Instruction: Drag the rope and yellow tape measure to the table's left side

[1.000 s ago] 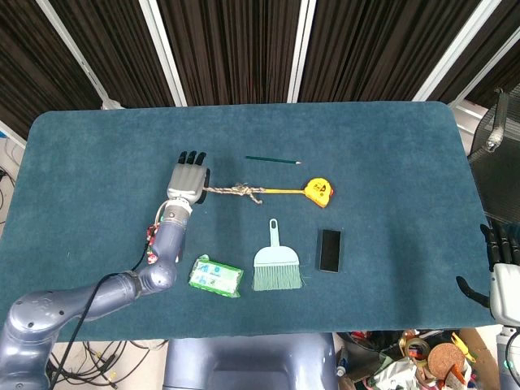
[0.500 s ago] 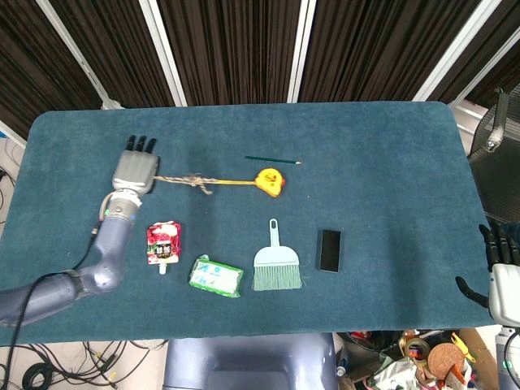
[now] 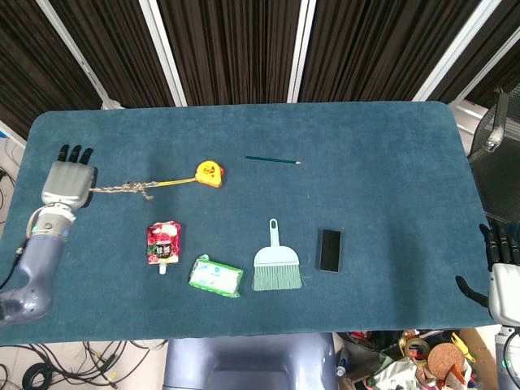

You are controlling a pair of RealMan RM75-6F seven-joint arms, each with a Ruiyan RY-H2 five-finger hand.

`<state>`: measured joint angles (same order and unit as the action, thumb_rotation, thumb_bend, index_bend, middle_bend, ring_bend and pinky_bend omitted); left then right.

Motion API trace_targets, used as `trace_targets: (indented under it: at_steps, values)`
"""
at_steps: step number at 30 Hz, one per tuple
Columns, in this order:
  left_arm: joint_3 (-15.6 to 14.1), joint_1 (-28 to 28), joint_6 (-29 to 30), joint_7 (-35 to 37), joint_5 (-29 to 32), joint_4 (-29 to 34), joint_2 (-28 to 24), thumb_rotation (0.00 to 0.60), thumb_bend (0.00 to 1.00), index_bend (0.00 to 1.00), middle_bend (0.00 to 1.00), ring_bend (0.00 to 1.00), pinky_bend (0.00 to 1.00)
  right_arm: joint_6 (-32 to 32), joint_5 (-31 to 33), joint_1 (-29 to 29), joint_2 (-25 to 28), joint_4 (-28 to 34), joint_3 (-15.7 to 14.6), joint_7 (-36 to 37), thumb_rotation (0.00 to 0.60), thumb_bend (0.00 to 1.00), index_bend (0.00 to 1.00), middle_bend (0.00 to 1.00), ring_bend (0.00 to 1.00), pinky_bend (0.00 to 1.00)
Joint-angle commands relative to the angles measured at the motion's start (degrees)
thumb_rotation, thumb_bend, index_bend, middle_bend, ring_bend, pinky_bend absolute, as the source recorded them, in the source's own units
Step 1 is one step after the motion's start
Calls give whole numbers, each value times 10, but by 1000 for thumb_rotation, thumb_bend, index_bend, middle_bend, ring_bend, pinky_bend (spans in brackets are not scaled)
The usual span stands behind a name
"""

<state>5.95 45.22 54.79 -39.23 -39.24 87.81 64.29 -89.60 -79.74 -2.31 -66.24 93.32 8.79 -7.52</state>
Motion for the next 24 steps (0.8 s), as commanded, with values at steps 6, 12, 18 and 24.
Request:
trace_targets:
  at_steps: [6,12,18,24]
  values:
    - [-33,-78,8,108,-76,43,-79,600,549,649,88,0,0,-1,0,0,-1,0,0,-3,600,96,86,17,109,207]
    - [-48,-109,4,157,-112,42,-104,600,549,648,87,0,0,-1,0,0,-3,0,0,-8,600,97,87,17,109,207]
    - [-41,-131,16,210,-143,31,-118,600,549,648,87,0,0,0,4,-1,-4,1,1,-10,600,97,86,17,109,207]
    - [-27,-105,-15,209,-158,14,-89,600,549,648,87,0,0,-2,0,-1,-5,1,0,-11,600,97,86,17,109,207]
